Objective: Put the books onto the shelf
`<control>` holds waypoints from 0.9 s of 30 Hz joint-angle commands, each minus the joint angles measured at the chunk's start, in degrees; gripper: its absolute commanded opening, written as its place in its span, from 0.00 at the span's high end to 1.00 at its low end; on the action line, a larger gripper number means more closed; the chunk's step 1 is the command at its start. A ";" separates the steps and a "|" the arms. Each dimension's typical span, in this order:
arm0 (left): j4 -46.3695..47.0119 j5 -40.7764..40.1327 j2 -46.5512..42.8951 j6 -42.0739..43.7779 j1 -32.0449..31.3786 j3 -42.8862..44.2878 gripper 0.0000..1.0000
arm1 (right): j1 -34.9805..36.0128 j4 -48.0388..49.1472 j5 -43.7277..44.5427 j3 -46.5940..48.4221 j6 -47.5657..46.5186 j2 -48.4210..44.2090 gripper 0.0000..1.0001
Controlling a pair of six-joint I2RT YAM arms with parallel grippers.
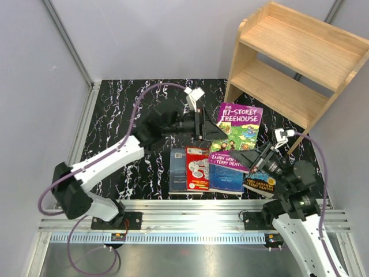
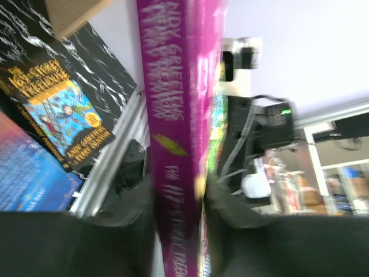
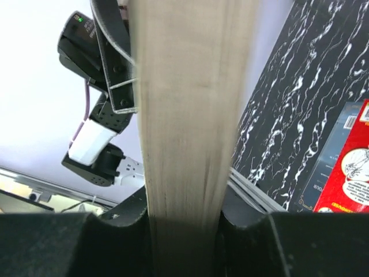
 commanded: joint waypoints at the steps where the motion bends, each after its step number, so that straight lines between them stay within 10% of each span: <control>1: -16.37 -13.84 -8.38 14.31 2.05 5.15 0.43 | -0.39 -15.27 6.32 15.49 -10.67 1.24 1.00; 2: -18.05 -17.60 -9.54 15.29 2.05 4.80 0.22 | -0.30 -17.85 7.20 22.49 -12.42 3.01 1.00; 5: -22.18 -23.15 -14.63 17.41 2.05 1.38 0.01 | -0.47 -26.04 10.63 37.16 -18.75 11.79 1.00; 27: -25.97 -29.24 -39.95 15.83 2.05 -26.75 0.01 | -5.65 -42.39 43.78 115.96 -30.64 80.61 1.00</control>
